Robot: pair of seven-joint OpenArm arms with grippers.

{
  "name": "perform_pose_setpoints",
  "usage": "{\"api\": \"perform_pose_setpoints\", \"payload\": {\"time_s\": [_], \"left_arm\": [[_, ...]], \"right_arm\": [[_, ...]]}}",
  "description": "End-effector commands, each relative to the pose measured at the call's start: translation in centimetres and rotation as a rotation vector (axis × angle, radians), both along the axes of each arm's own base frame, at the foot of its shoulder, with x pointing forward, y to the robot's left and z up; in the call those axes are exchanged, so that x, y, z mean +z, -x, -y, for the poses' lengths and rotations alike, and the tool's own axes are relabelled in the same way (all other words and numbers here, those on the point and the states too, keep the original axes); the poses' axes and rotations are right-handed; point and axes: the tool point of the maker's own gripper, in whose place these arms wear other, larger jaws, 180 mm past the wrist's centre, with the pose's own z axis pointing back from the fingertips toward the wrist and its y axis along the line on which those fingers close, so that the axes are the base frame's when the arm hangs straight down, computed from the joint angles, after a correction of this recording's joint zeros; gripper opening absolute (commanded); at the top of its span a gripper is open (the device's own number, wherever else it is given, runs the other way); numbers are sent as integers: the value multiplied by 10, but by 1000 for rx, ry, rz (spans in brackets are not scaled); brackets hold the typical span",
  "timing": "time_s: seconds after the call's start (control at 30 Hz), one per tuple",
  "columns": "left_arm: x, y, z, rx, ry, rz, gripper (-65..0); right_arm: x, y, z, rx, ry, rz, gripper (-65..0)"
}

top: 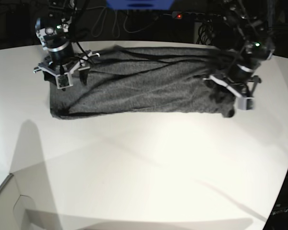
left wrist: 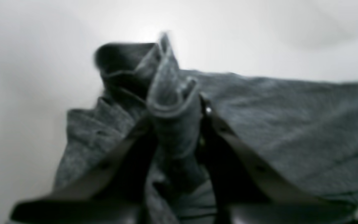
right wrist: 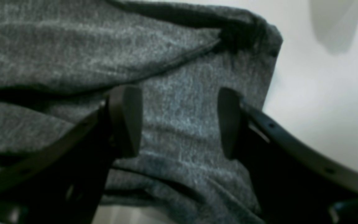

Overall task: Layout the t-shirt on the table in an organized manner, then fold the t-shirt properly
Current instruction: 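Grasp the strip end with the left gripper and fold it toward the right gripper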

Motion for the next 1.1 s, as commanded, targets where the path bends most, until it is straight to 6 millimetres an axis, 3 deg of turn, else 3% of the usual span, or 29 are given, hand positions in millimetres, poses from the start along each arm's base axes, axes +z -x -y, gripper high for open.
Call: {"api": "perform_pose_setpoints", "payload": {"time_s": [0.0, 0.13, 0.33, 0.6, 0.83, 1.07], "left_arm": [[10, -7, 8, -16, -11, 44, -649], [4, -10, 39, -79, -55, 17, -649], [12, -16, 78, -179, -126, 94, -649], [21, -10, 141, -243, -73, 168, -649], [8, -5, 161, -259, -88, 154, -649], [-4, -5, 167, -259, -79, 135, -649]], "right_arm": [[13, -7, -1, 3, -6, 52, -269], [13, -7, 1, 0, -4, 53, -269], [13, -7, 0, 2, -5, 54, -269], [13, -7, 0, 4, -4, 55, -269], [14, -8, 0, 5, -3, 56, -269], [14, -7, 2, 3, 0, 56, -269]]}}
